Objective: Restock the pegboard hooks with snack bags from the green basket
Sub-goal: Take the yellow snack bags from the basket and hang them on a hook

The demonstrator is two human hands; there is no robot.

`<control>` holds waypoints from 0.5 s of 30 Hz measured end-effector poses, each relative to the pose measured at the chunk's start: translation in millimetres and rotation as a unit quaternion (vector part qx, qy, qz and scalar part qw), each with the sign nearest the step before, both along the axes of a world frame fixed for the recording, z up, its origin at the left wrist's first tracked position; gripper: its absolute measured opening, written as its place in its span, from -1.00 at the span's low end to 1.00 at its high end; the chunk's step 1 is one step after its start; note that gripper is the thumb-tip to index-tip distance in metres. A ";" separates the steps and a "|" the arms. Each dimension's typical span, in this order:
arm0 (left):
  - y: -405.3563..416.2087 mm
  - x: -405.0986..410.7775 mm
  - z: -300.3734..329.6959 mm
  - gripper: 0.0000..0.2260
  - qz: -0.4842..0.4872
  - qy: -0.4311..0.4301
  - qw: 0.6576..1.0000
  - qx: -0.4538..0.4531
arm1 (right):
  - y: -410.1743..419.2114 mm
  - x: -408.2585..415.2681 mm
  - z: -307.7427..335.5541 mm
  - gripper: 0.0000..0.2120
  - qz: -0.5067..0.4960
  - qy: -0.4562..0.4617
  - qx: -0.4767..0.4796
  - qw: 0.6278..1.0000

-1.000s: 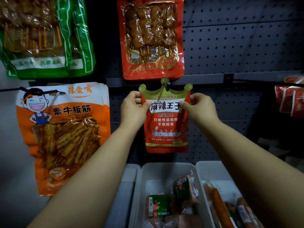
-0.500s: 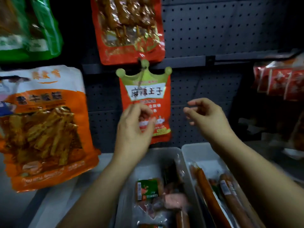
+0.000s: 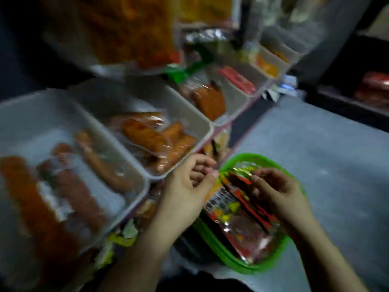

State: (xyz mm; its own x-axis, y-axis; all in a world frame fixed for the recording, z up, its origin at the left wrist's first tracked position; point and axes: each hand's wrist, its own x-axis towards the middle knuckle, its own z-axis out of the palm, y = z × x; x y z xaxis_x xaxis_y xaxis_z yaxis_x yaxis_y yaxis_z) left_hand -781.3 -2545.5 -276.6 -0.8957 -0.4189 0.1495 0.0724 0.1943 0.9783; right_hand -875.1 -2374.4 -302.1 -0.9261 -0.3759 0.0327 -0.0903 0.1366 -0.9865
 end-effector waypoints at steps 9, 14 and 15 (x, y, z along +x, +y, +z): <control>43.3 -102.5 -155.9 -0.90 -0.041 -0.234 0.971 0.001 | 78.0 -85.7 -130.4 -0.78 -0.078 0.149 0.405 0.899; 51.3 -150.4 -198.2 -0.94 -0.058 -0.285 0.957 -0.001 | 60.4 -137.9 -165.1 -0.42 0.028 0.193 0.605 0.772; 52.3 -158.8 -206.2 -0.90 -0.059 -0.298 0.953 0.001 | 57.0 -143.5 -171.9 -0.50 0.048 0.187 0.619 0.762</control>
State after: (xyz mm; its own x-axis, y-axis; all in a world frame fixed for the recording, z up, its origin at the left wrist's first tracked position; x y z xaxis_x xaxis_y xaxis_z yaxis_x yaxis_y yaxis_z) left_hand -940.1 -2493.1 -482.7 -0.8616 -0.3103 -0.4016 -0.4755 0.2167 0.8526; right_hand -1018.6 -2317.5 -474.1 -0.9054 -0.3985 -0.1461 -0.4013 0.9159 -0.0110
